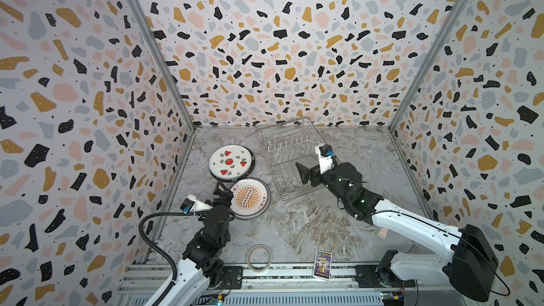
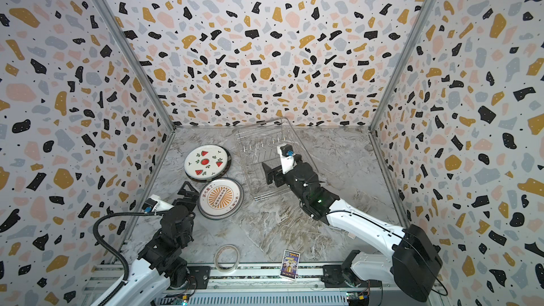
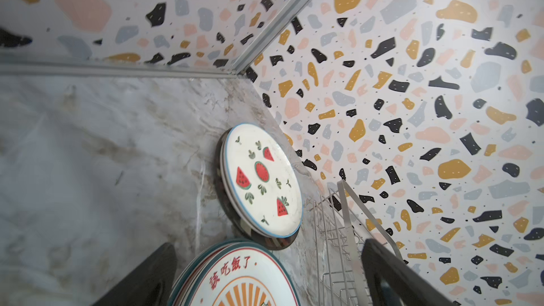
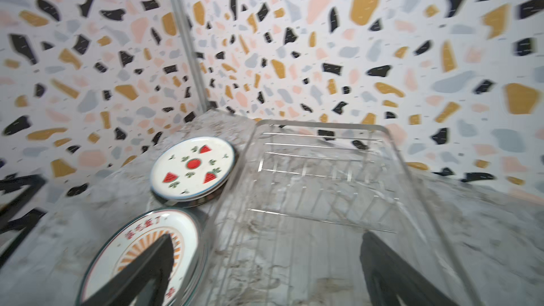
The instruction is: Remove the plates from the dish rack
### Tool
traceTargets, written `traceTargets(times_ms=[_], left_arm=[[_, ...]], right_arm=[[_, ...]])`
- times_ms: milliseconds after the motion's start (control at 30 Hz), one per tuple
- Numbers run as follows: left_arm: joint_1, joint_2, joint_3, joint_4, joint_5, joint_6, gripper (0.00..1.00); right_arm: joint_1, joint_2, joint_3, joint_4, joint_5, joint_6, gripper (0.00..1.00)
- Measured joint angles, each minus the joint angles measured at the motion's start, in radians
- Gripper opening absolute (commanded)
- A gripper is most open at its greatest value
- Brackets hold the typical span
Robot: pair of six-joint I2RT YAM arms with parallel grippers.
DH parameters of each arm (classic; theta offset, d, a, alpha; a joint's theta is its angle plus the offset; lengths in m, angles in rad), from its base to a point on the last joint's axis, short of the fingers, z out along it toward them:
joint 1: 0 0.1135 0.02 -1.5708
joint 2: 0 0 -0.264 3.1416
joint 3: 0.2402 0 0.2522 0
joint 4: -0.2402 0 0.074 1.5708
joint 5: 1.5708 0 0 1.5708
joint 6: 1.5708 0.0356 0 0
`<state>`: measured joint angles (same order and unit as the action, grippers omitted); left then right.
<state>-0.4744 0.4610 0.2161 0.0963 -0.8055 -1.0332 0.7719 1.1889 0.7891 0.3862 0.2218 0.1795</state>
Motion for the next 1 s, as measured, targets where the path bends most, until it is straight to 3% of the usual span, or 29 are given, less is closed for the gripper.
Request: traceTargets(times_ms=[167,333,433,567,700,1000], left_arm=[[0.000,0.022,0.026,0.287,0.009,0.349,1.00],[0.011,0.070,0.020,0.428,-0.063,0.592,0.98],[0.092,0.145,-0.015,0.517,-0.094,0.674,0.98],[0.209,0.280,-0.104,0.639,-0.107,0.734,0.97],[0.249,0.448,-0.171,0.723,-0.103,0.774,0.99],[0.320,0.694,-0.191,1.009,-0.023,0.829,0.99]], right_arm=[[-0.241,-0.118,-0.082,-0.071,0.052,0.039,0.99],[-0.492,-0.157,-0.229,-0.005,0.100,0.019,1.00],[-0.602,-0.154,-0.332,0.034,0.130,0.016,0.99],[-0.651,-0.140,-0.497,0.184,0.165,-0.010,0.99],[-0.660,-0.041,-0.630,0.386,0.148,-0.054,1.00],[-0.675,0.102,-0.698,0.769,-0.008,-0.126,1.00]])
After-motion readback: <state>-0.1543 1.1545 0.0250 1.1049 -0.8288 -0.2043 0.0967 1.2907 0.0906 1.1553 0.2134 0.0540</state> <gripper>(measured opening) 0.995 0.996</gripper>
